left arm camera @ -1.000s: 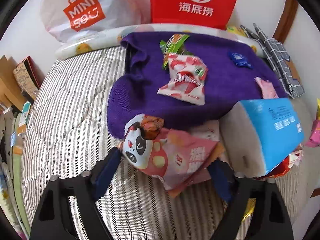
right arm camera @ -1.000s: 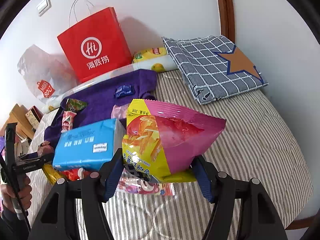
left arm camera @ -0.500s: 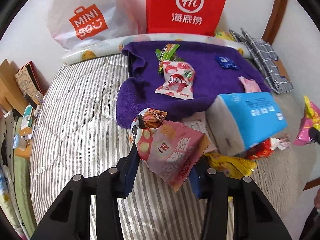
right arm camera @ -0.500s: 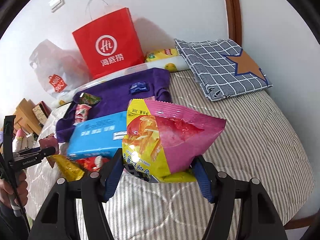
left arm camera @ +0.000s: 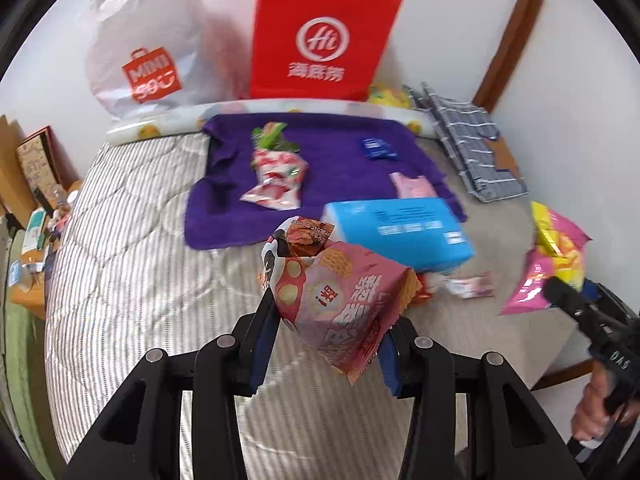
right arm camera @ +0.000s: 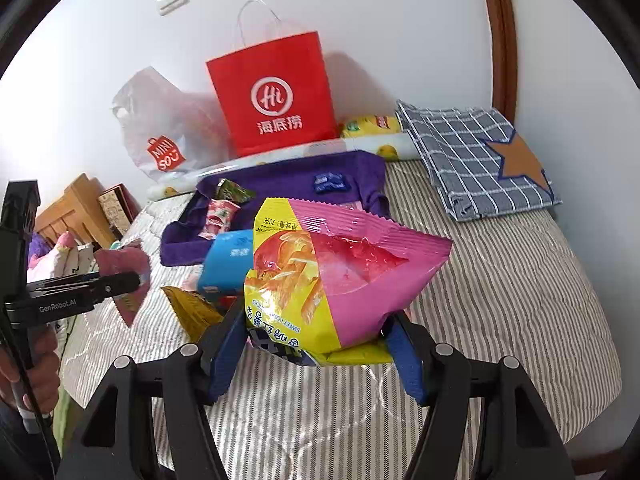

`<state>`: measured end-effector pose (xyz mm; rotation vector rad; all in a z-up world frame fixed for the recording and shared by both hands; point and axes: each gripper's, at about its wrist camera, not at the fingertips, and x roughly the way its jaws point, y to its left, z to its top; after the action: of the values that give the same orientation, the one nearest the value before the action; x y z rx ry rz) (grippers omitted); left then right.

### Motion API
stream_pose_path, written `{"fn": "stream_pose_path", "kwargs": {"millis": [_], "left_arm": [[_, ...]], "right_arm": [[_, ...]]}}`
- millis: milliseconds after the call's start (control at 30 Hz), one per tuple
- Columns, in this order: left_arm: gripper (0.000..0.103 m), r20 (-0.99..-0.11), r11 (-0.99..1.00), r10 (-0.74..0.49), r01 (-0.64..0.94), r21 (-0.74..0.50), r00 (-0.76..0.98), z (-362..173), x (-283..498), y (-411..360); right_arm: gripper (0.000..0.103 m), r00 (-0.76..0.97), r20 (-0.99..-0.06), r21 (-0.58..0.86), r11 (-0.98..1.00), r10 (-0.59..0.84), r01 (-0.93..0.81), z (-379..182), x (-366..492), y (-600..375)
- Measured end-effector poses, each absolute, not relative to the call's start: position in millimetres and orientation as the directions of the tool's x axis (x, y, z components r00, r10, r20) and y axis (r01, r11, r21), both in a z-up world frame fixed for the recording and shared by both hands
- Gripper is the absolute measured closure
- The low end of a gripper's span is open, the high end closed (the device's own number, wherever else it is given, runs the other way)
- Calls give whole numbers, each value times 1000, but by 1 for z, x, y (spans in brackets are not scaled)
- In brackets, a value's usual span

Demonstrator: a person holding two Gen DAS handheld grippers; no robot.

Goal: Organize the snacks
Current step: 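Carry the chip bag and panda packet over the purple towel with both tools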

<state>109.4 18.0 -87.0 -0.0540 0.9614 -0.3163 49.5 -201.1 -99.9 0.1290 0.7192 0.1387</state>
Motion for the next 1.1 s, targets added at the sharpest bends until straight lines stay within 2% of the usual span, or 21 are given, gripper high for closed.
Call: {"fn": "stream_pose_path", "kwargs": {"millis": [267, 633, 1100], "left_arm": [[58, -784, 928, -351, 300, -220, 512, -70, 111, -17], [58, -762, 902, -410, 348, -257, 501, -54, 154, -42], [58, -776, 918, -378, 315, -241, 506, -58, 212, -15]], "right_arm": [[39, 757, -632, 149, 985, 165, -89, -87, 60, -202], [39, 778, -615, 135, 989, 126, -54, -70, 99, -214], [39, 785, -608, 154, 987, 121, -32, -70, 163, -213]]}}
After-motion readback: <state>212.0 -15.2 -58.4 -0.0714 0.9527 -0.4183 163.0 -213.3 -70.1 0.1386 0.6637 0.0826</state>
